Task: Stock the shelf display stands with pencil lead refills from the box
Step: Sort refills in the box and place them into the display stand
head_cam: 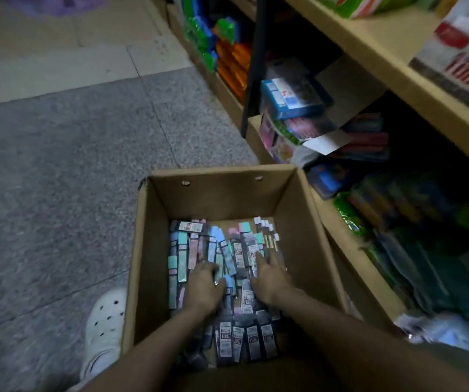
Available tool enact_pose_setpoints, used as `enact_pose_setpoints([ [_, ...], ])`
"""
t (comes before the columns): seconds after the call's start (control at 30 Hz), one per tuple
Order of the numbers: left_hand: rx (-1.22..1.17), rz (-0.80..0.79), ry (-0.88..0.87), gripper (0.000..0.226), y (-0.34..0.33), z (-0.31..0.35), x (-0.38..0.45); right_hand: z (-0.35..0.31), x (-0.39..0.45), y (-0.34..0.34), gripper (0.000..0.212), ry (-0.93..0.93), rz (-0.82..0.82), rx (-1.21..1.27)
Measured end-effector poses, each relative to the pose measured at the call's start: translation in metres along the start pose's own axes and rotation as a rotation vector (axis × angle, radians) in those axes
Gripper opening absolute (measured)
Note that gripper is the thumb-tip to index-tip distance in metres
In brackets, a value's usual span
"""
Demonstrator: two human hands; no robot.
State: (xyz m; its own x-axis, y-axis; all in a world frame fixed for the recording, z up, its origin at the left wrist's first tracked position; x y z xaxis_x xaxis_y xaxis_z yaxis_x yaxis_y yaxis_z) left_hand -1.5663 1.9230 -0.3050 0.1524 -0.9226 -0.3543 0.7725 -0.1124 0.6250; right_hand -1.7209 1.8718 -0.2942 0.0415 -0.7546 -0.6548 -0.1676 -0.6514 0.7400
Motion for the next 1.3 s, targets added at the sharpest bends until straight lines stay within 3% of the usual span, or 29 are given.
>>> enact_pose_setpoints([
  [0.13,-0.050,0.122,0.028,0.041,0.000,0.005,0.019,0.000,0.016,-0.007,0.074,-0.002,0.038,-0.056],
  [0.37,-0.151,0.281,0.193,0.044,0.003,0.000,0.042,-0.003,0.032,0.013,0.056,-0.008,0.249,0.153],
  [0.5,-0.141,0.222,0.232,0.045,-0.004,-0.007,0.044,0.001,0.039,0.022,0.060,-0.062,0.298,0.191],
  [0.6,-0.163,0.144,0.202,0.029,-0.013,-0.008,0.043,0.006,0.041,0.025,0.076,-0.110,0.261,0.260],
  [0.67,-0.178,0.108,0.194,0.024,-0.018,-0.009,0.040,0.011,0.039,0.029,0.075,-0.133,0.251,0.300],
  [0.73,-0.265,0.074,0.192,0.030,-0.021,-0.009,0.036,0.014,0.036,0.034,0.070,-0.133,0.260,0.329],
  [0.87,-0.466,0.049,0.207,0.020,-0.011,-0.006,0.027,0.017,0.021,0.046,0.069,-0.118,0.257,0.421],
  [0.97,-0.497,-0.009,0.117,0.033,0.011,0.017,0.027,0.011,0.003,0.056,0.072,-0.053,0.191,0.621],
  [1.13,-0.284,-0.141,-0.232,0.093,0.077,0.111,0.020,0.000,-0.041,0.105,0.081,0.046,0.155,0.719],
  [1.23,-0.159,-0.225,-0.374,0.095,0.108,0.176,0.010,-0.006,-0.079,0.160,0.073,0.182,0.205,0.756],
  [1.3,-0.212,-0.239,-0.438,0.090,0.124,0.214,0.001,-0.002,-0.112,0.202,0.059,0.251,0.318,0.708],
])
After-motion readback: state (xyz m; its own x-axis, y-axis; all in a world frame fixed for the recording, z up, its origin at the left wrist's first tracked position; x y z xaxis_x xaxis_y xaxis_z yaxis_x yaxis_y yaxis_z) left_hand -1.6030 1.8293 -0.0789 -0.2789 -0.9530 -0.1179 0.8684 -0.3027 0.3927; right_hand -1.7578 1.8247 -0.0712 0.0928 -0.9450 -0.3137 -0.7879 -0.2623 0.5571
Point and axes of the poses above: each hand's wrist, its own x-axis towards the middle knuckle, its own y-axis out of the back of the hand, z = x × y, the point moved 10 cm from there along x, towards the middle knuckle, and after that the axes turned 10 degrees about -y, right-handed, at the moved point
